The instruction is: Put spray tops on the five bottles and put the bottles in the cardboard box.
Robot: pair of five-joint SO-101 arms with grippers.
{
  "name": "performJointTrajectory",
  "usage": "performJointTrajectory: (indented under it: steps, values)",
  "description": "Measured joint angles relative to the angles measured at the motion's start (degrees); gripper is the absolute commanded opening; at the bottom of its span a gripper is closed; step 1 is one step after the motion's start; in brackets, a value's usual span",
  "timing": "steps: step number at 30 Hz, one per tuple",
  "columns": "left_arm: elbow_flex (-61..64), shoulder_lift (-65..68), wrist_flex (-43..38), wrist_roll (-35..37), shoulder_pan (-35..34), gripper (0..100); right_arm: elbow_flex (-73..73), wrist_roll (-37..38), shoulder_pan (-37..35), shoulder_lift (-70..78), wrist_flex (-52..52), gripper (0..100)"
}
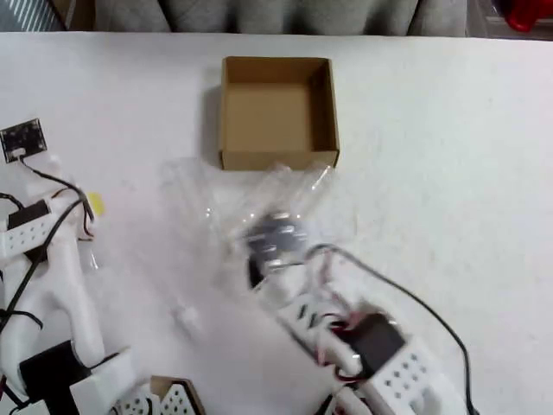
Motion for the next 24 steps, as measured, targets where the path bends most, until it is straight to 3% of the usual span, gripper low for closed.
performJointTrajectory:
  steps: [3,8,15,24]
  values:
    - [0.0,0.0,0.0,0.0,0.1,2,-0.2,-0.5,-9.0,6.5,0.1,6.0]
    - [0.0,0.0,0.0,0.0,0.1,2,2.3,-6.2,-18.3,13.5,-6.4,17.2]
    - [0.0,0.0,0.0,0.0,0.1,2,5.6,-12.7,-24.5,20.8,-15.6,24.7]
    - [0.0,0.0,0.0,0.0,0.1,2,9.5,-16.6,-25.0,37.5,-35.4,25.9]
